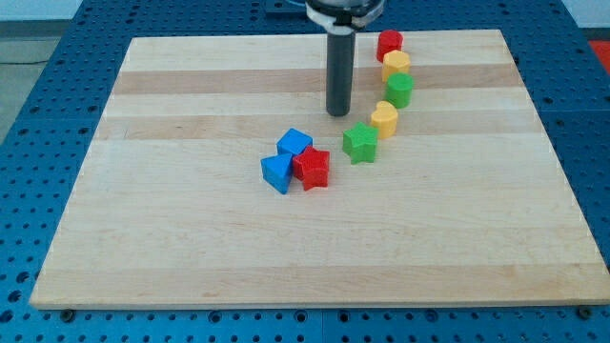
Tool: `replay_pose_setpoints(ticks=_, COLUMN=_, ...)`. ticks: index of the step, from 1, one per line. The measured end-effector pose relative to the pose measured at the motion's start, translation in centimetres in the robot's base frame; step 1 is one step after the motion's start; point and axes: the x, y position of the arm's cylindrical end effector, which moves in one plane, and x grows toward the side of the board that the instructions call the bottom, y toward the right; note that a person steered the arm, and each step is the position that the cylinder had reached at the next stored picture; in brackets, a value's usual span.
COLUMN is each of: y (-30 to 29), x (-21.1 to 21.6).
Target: Separate the green star and yellow heart
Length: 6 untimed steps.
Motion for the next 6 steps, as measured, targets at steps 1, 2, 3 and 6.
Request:
replay_pose_setpoints(ticks=1, y=0.5, x=2.6)
replay_pose_setpoints(ticks=2, y=1.9, x=3.0)
replay_pose_setpoints(ticks=3, y=3.8, x=2.9)
replay_pose_setpoints(ticks=6, y=5.4, x=2.6)
